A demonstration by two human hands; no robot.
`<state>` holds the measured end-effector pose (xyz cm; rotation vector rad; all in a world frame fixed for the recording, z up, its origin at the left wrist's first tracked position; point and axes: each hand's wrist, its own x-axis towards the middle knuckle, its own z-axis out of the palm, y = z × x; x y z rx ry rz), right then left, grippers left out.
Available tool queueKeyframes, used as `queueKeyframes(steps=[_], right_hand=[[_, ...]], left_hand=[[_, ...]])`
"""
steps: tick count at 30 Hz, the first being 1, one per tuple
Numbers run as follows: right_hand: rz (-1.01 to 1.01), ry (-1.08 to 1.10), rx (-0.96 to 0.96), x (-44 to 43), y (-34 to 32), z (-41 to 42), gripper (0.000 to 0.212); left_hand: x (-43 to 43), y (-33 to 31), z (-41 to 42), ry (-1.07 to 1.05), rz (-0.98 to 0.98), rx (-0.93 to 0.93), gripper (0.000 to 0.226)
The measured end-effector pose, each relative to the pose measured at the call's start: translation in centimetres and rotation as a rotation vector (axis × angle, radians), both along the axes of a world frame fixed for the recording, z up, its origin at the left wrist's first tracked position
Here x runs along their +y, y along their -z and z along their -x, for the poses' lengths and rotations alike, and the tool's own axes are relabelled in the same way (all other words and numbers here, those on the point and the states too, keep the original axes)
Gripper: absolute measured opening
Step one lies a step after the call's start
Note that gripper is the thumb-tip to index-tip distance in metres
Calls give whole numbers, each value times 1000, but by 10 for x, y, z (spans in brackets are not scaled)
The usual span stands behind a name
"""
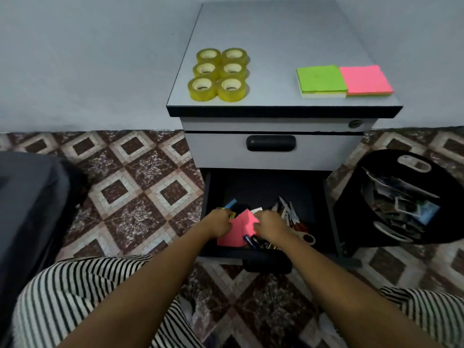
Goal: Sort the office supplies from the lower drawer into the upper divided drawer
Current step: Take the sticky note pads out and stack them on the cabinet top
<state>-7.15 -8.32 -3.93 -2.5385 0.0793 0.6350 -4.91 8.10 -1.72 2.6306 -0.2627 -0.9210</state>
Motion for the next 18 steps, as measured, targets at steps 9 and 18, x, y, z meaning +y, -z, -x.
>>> queueKeyframes(steps=[9,18], right_hand=[[132,-26,44,14,25,-20,37],[53,123,64,17,31,-29,21]], left_hand=[[-9,27,-12,31,-69,58,40],[-9,33,-11,101,-152,1,32]])
